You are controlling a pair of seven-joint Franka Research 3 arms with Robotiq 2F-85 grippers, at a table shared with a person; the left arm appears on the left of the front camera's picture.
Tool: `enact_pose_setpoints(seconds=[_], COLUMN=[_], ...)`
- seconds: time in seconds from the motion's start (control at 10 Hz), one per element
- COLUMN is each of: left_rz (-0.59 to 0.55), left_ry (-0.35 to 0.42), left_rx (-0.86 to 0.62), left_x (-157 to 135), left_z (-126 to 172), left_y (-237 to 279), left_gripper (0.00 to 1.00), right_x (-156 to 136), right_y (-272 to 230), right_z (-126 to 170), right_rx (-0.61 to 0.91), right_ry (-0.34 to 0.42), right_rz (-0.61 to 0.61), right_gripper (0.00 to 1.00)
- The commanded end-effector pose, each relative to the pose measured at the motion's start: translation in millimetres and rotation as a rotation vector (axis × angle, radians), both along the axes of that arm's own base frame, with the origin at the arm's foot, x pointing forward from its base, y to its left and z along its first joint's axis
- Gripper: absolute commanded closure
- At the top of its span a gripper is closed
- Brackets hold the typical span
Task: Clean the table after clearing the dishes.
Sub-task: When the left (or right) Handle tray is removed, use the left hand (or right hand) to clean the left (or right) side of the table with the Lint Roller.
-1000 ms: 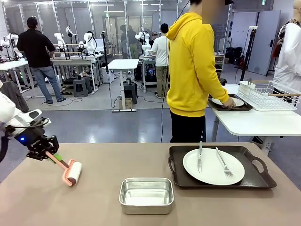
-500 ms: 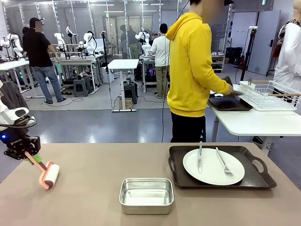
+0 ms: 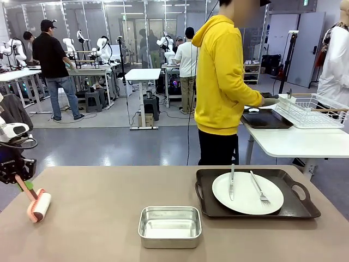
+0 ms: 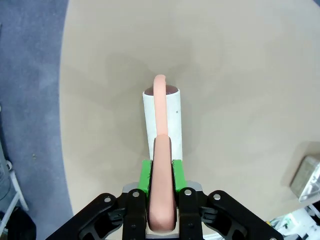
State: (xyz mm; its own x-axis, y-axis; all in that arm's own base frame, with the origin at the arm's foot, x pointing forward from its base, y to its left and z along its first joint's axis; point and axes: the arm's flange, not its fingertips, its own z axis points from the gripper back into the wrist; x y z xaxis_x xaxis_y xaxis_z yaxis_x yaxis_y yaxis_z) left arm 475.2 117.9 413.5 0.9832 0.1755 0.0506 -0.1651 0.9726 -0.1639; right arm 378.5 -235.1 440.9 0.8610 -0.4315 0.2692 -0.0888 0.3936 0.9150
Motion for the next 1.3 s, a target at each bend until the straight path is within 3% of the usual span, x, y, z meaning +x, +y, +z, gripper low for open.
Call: enact_pose_setpoints(seconds=[0.0,0.6,0.9,1.2], left_rz=[-0.015,-0.147,-0.136,-0.175], left_ry=[0.063,-0.101,-0.150,-0.134], left_rx=[0.069,0.127,0.092,0.118], left_x=[-17,-37,-34,-38], left_z=[-4,113,117,124], left_y=[-8,-63,-67,-70], left_gripper=[0.79,0.79,0.79,0.79], right_x=[-1,-1,-1,-1], right_y=[1,1,1,1], right_z=[2,2,2,2], right_rx=[0.000,0.000,0.000,0.000], right_ry=[-0.005,-0.005,-0.005,-0.005], right_rz=[0.000,0.000,0.000,0.000], right_gripper=[0.00,0.00,0.00,0.00])
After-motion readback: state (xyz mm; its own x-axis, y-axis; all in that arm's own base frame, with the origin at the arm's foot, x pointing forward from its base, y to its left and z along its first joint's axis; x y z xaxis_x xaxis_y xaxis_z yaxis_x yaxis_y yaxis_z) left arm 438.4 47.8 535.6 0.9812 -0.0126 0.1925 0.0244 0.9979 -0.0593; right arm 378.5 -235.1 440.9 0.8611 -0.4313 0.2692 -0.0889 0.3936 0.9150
